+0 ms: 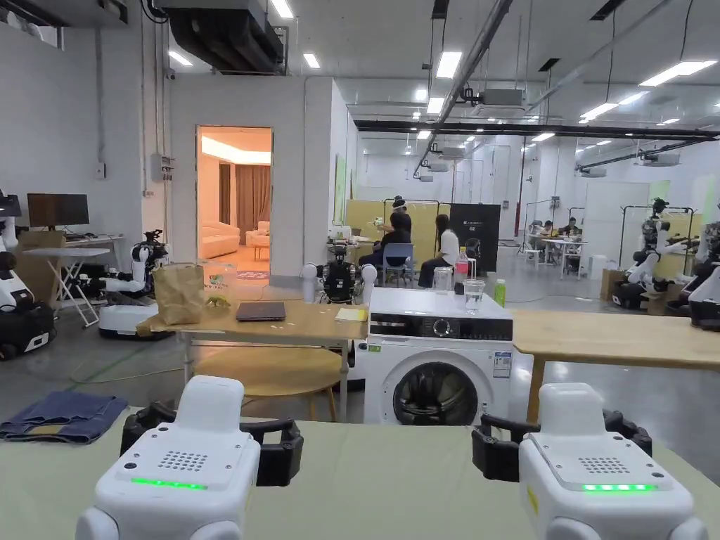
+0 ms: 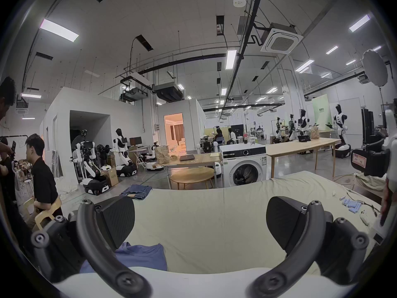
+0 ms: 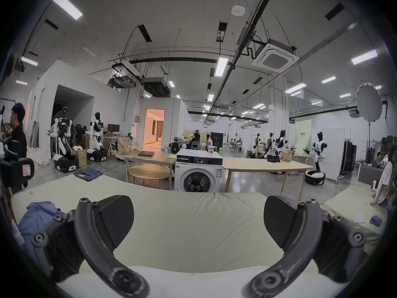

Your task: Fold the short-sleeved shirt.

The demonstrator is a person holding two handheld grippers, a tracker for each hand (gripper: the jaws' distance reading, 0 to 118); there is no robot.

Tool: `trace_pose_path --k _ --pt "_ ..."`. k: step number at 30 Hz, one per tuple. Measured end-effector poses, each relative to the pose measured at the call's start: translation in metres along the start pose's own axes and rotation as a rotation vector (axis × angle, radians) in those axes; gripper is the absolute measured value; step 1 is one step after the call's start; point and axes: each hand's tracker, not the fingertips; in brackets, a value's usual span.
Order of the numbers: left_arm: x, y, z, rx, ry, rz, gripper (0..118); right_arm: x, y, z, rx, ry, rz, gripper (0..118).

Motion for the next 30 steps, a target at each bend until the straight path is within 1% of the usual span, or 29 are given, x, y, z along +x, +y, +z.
trace_pose_path --k 1,3,6,11,13,16,22,30 --pt "0.0000 0.0001 0.0000 -0.005 0.001 -0.002 118 -0.0005 0.0001 -0.0003 -0.002 -0.013 0.015 118" --pt "-0.0003 -0.0011 -0.0005 -0.004 0.011 -0.007 118 0.0004 0.0015 0.0001 -0.005 -0.013 0.010 118" --pt "-0.0005 -0.0002 -0.0015 -0.001 0.011 0.011 118 0.0031 0.0043 -0.0007 -0.019 0.026 -0.020 118" --pt "-0.0005 0.0004 -0.0020 -0.007 -0.012 0.020 118 0.0021 0.0048 -0.0023 -0.027 0.035 -0.020 118" --pt "-0.0005 -0.0002 -0.0017 -0.008 -0.015 0.009 118 0.0052 0.0046 -0.0028 -0.031 0.055 -0.038 118" --pt "-0.0019 -0.0012 -0.0008 -0.002 -0.019 0.009 118 0.0058 0.0055 -0.0025 -0.024 0.049 -0.045 118" --pt "-0.0030 -0.0020 0.0004 0.012 -0.026 0.042 118 0.0023 0.0065 -0.0011 -0.013 0.040 -0.022 118" --pt "0.0012 0.0022 0.0012 0.019 -0.017 0.019 118 0.0009 0.0075 -0.0009 -0.022 0.027 -0.025 118"
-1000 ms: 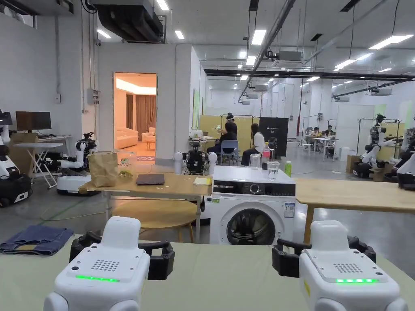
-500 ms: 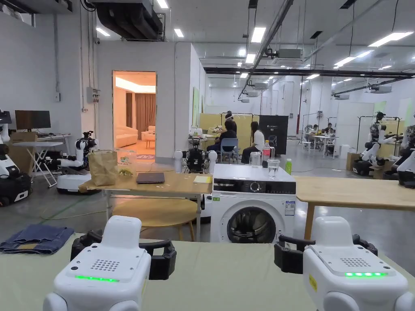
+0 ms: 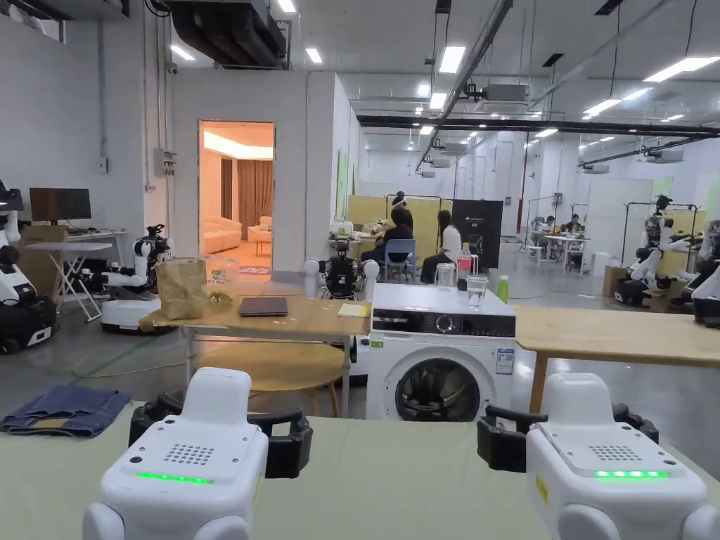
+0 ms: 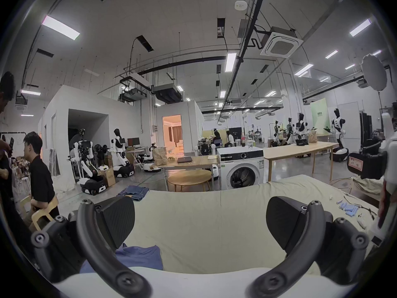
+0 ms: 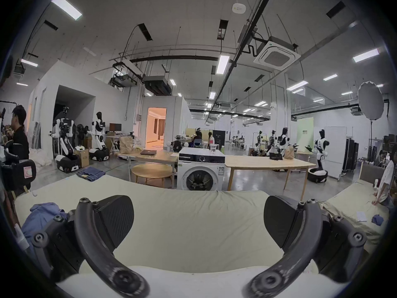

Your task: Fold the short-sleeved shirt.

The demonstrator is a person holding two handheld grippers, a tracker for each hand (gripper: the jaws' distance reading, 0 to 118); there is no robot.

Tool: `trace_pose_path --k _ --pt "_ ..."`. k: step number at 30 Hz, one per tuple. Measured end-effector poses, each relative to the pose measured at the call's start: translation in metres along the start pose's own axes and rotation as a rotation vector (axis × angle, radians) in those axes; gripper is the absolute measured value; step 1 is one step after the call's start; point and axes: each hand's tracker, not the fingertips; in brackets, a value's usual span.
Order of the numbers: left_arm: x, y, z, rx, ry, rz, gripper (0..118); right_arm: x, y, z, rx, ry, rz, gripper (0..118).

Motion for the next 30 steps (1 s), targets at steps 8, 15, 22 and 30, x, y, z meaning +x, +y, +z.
trace_pose_path --k 8,15,22,30 --pt "0.001 -0.002 -0.002 -0.006 0.002 0.005 118 0.000 0.003 0.001 0.008 -0.006 0.010 118" --pt "0.002 -0.004 -0.003 -0.008 0.000 0.001 118 0.000 0.000 0.001 0.003 -0.004 -0.001 118" --pt "0.004 -0.002 -0.003 0.009 -0.003 -0.015 118 0.002 0.001 0.000 0.009 -0.007 -0.016 118" --pt "0.007 -0.004 -0.007 -0.054 0.003 0.050 0 0.004 -0.014 -0.004 -0.023 -0.050 -0.053 0"
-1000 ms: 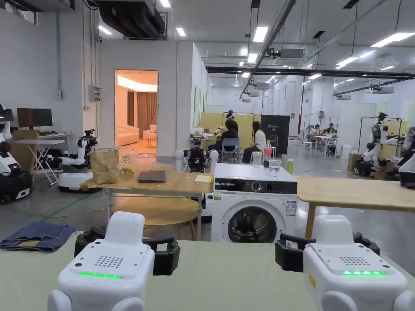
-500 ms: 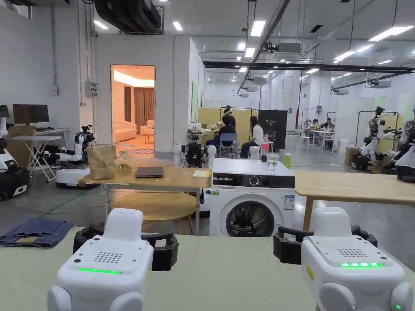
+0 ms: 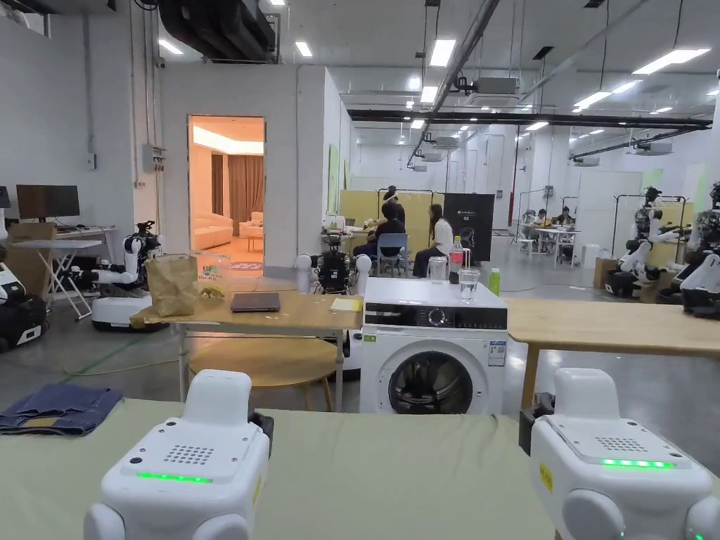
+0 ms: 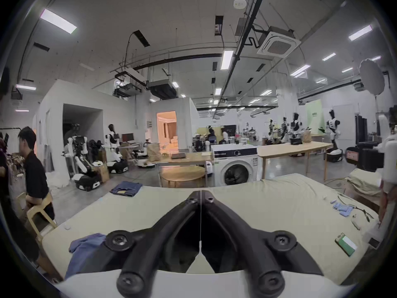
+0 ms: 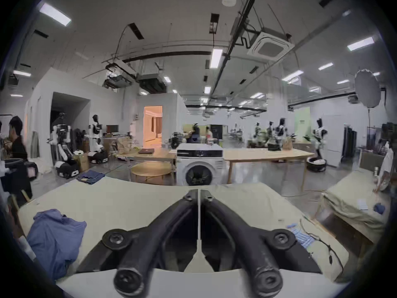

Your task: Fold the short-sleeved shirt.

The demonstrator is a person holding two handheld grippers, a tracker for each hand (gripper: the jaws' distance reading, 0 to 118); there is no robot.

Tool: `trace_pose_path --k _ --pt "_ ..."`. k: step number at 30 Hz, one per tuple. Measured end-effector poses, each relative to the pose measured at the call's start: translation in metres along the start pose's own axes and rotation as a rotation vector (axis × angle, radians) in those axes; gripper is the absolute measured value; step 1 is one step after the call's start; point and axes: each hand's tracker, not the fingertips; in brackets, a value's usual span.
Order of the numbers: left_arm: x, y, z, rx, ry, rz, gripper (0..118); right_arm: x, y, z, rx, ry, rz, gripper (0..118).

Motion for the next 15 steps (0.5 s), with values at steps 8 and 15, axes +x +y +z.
trace_pose_path --k 8,15 --pt "-0.013 0.006 0.002 0.049 -0.008 -0.033 0 -0.001 0.002 0.009 0.009 0.008 0.015 0" --pt "-0.105 -0.015 0.056 0.010 0.235 0.019 0 -0.107 0.000 0.010 -0.011 0.275 0.044 0"
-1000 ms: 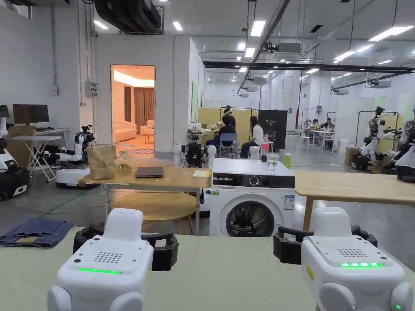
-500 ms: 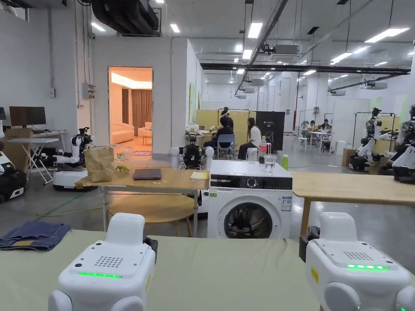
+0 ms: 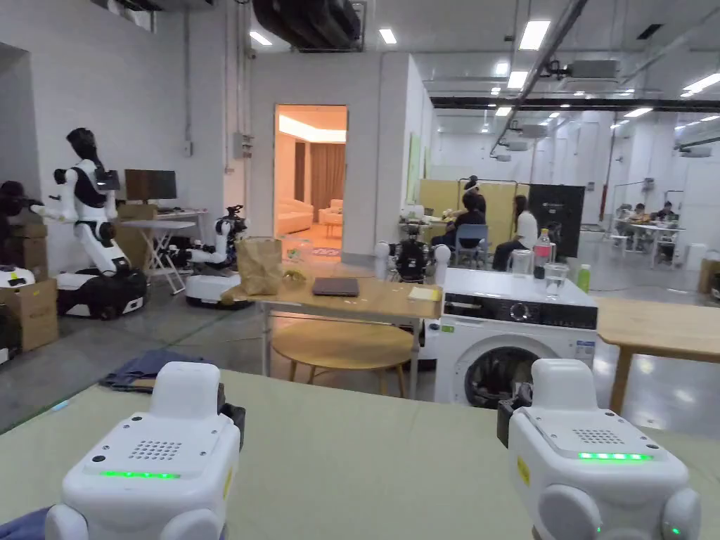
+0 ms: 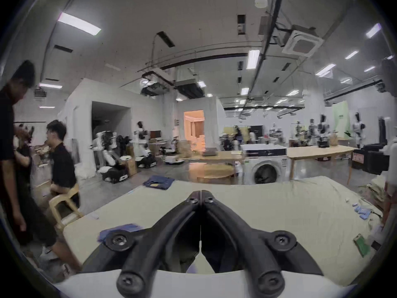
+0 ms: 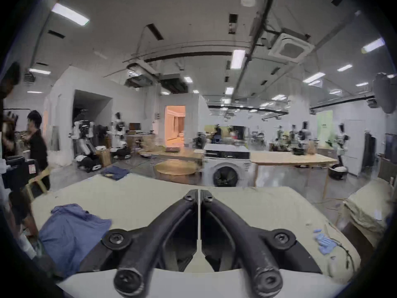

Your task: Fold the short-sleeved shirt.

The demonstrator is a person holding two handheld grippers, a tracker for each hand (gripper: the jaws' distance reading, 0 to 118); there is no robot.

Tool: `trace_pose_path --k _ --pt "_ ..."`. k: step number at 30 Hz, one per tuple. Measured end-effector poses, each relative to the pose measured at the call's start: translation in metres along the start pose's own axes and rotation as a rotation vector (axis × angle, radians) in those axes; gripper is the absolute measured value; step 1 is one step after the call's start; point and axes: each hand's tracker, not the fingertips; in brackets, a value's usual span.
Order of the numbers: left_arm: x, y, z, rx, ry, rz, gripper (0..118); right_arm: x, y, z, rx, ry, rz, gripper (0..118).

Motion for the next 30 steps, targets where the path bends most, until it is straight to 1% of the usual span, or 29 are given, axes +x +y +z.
trace_pose_path --k 1,3,4,6,10,12,14,15,16,17,18,19,21,23,26,27,28,29,30 --pt "-0.022 -0.005 0.007 -0.017 0.059 0.001 0 -0.026 -0.005 -0.001 -0.004 0.071 0.008 0" --pt "-0.064 -0.016 0.020 -0.063 0.142 0.031 0 -0.068 -0.011 -0.003 -0.034 0.222 -0.011 0" --pt "-0.079 -0.027 0.029 -0.100 0.166 0.054 0 -0.087 -0.019 -0.002 -0.063 0.267 -0.012 0" --pt "-0.111 -0.044 0.038 -0.179 0.218 0.074 0 -0.115 -0.035 -0.002 -0.088 0.299 -0.007 0" --pt "-0.139 -0.079 0.030 -0.262 0.268 0.068 0 -0.132 -0.061 -0.005 -0.107 0.332 0.008 0" --pt "-0.141 -0.094 0.012 -0.321 0.240 0.070 0 -0.136 -0.070 -0.010 -0.121 0.354 0.039 0" --pt "-0.145 -0.110 -0.025 -0.434 0.219 0.022 0 -0.143 -0.075 -0.020 -0.138 0.358 0.075 0" --pt "-0.147 -0.120 -0.047 -0.498 0.198 0.001 10 -0.145 -0.078 -0.025 -0.147 0.362 0.077 0" --pt "-0.148 -0.133 -0.071 -0.565 0.146 0.011 48 -0.146 -0.081 -0.029 -0.156 0.362 0.079 0" --pt "-0.152 -0.145 -0.097 -0.640 0.097 0.063 88 -0.150 -0.084 -0.036 -0.164 0.360 0.080 0" --pt "-0.156 -0.162 -0.127 -0.751 0.065 0.122 114 -0.153 -0.087 -0.044 -0.172 0.358 0.084 0" --pt "-0.156 -0.176 -0.149 -0.781 0.033 0.133 117 -0.155 -0.091 -0.049 -0.182 0.355 0.091 0" --pt "-0.148 -0.203 -0.190 -0.853 0.051 0.106 116 -0.158 -0.100 -0.063 -0.212 0.347 0.101 0" --pt "-0.141 -0.230 -0.220 -0.898 0.022 0.086 116 -0.166 -0.111 -0.079 -0.250 0.346 0.116 0" --pt "-0.129 -0.265 -0.250 -0.969 0.002 0.145 116 -0.174 -0.127 -0.094 -0.286 0.339 0.131 0" --pt "-0.125 -0.280 -0.258 -1.006 0.006 0.143 113 -0.175 -0.132 -0.099 -0.300 0.337 0.124 0" --pt "-0.117 -0.283 -0.252 -1.051 0.010 0.110 105 -0.175 -0.136 -0.103 -0.315 0.334 0.116 0" --pt "-0.109 -0.300 -0.251 -1.120 0.005 0.022 105 -0.176 -0.140 -0.107 -0.335 0.333 0.109 0" --pt "-0.104 -0.299 -0.240 -1.032 0.016 -0.066 103 -0.177 -0.143 -0.110 -0.346 0.335 0.106 0"
